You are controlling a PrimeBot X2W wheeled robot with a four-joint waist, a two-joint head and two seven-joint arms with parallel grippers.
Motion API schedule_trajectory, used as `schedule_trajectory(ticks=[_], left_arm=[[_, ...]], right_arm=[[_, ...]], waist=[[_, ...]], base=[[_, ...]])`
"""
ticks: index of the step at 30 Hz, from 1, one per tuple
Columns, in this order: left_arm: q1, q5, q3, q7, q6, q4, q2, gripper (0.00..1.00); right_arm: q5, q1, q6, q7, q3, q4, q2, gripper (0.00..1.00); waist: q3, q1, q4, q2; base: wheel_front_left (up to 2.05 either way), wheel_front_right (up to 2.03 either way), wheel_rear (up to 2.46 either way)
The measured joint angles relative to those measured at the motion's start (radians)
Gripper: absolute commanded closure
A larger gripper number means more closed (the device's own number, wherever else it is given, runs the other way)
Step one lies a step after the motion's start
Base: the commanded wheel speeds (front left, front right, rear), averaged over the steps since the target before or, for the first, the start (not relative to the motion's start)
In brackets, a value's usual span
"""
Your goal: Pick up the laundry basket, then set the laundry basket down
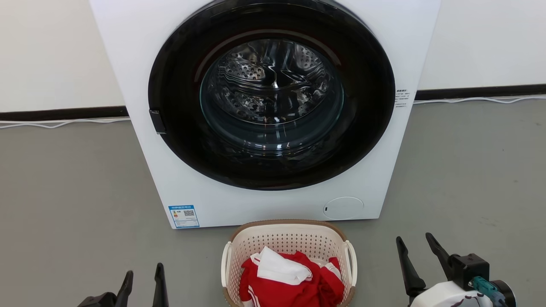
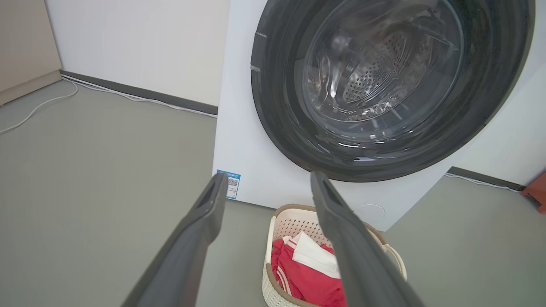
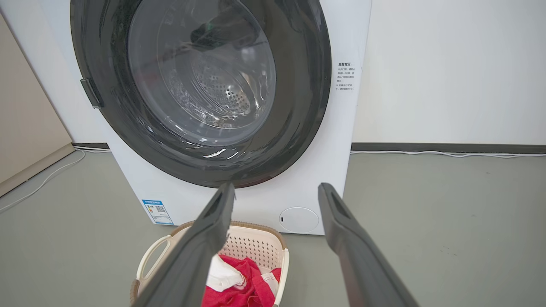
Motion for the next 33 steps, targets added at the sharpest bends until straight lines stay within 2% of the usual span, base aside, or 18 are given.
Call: schedule_trajectory(ticks=[2,3,10,33], left_arm=[[0.0,0.0,0.001,0.0,-0.009,0.003,-0.005,0.0],[0.001,0.0,0.0,0.0,-0.011,0.007,-0.007,1.0],[0.054,-0.015,-0.003,0.015,-0.011,0.076,-0.03,1.0],[0.032,-0.229,0.023,0.076,-0.035,0.06,-0.039,1.0]], right_arm=[[0.0,-0.003,0.0,0.0,0.001,0.001,0.0,0.0],[0.0,-0.001,0.0,0.001,0.0,0.004,0.0,1.0],[0.014,0.074,-0.001,0.011,-0.002,0.064,0.015,1.0],[0.295,0.072,-0.001,0.073,-0.024,0.012,0.02,1.0]], waist=[[-0.001,0.0,0.001,0.0],[-0.001,0.0,0.001,0.0],[0.0,0.0,0.001,0.0],[0.019,0.0003,0.009,0.0]], base=[[0.0,0.0,0.0],[0.0,0.0,0.0],[0.0,0.0,0.0],[0.0,0.0,0.0]])
